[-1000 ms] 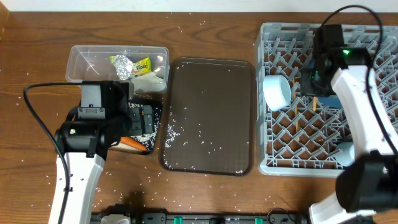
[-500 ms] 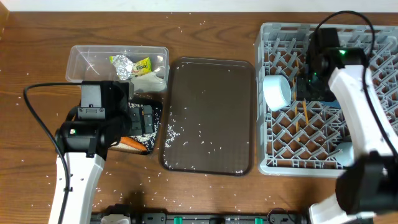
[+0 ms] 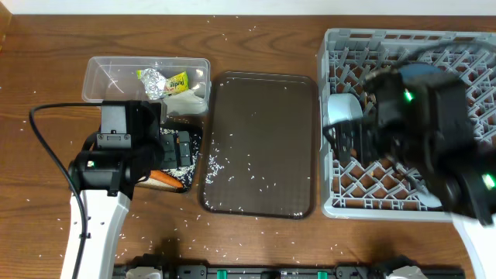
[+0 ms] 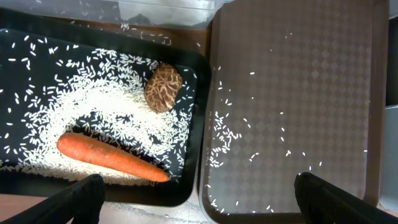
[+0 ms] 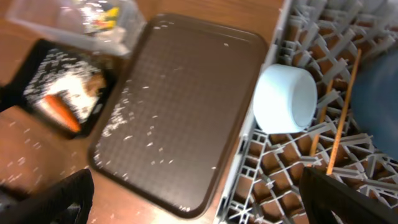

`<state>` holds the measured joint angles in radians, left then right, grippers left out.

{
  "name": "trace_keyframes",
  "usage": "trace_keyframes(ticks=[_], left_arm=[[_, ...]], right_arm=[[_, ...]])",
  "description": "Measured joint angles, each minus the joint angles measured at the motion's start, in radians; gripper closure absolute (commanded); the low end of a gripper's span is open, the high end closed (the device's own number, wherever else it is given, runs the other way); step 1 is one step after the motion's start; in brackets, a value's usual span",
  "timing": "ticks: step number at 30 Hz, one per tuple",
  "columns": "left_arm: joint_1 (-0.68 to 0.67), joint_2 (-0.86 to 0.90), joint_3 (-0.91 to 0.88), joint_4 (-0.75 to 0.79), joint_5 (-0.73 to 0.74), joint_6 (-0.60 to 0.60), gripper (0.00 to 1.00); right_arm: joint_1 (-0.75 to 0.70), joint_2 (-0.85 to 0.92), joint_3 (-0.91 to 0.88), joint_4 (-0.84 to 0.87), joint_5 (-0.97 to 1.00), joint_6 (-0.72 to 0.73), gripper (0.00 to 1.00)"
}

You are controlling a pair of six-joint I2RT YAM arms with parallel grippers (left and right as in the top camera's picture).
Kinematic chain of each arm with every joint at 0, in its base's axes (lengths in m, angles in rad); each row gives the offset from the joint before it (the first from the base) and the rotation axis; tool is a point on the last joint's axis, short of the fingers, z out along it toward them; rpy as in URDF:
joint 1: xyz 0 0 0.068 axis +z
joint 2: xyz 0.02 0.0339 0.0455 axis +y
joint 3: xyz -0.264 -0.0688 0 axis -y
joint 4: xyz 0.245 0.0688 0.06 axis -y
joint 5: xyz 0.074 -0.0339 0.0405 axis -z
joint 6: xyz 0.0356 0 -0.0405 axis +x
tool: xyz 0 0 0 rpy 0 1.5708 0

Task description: Sort waste into correct bins and load items into the dishwasher rack

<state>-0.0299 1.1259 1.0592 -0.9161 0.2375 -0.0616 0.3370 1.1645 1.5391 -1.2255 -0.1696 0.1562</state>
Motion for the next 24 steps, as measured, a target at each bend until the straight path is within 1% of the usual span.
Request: trace_keyframes(ticks=[5,11,17,21,23,24], left_arm=[[0.000,0.000,0.000,0.000,0.000,0.000,0.02],[0.000,0.000,0.000,0.000,0.000,0.000,0.02],[0.000,0.000,0.000,0.000,0.000,0.000,0.02],[0.000,0.000,0.000,0.000,0.000,0.000,0.02],[0.000,0.000,0.000,0.000,0.000,0.000,0.02],[0.000,0.000,0.000,0.000,0.000,0.000,0.02]], right_arm=[[0.022,-0.105,0.000,-0.102,0.000,0.000,0.01],[0.023,-0.254,0.000,-0.139,0.127,0.000,0.01],[0.020,-0.469,0.003,-0.138,0.283,0.000,0.01],[-0.040,-0.573,-0.003,-0.129,0.381,-0.010,0.01],[-0.085,-0.612,-0.026,-0.101,0.407,-0.023,0.01],[-0.121,-0.642,-0.061,-0.062,0.417,-0.037,0.01]])
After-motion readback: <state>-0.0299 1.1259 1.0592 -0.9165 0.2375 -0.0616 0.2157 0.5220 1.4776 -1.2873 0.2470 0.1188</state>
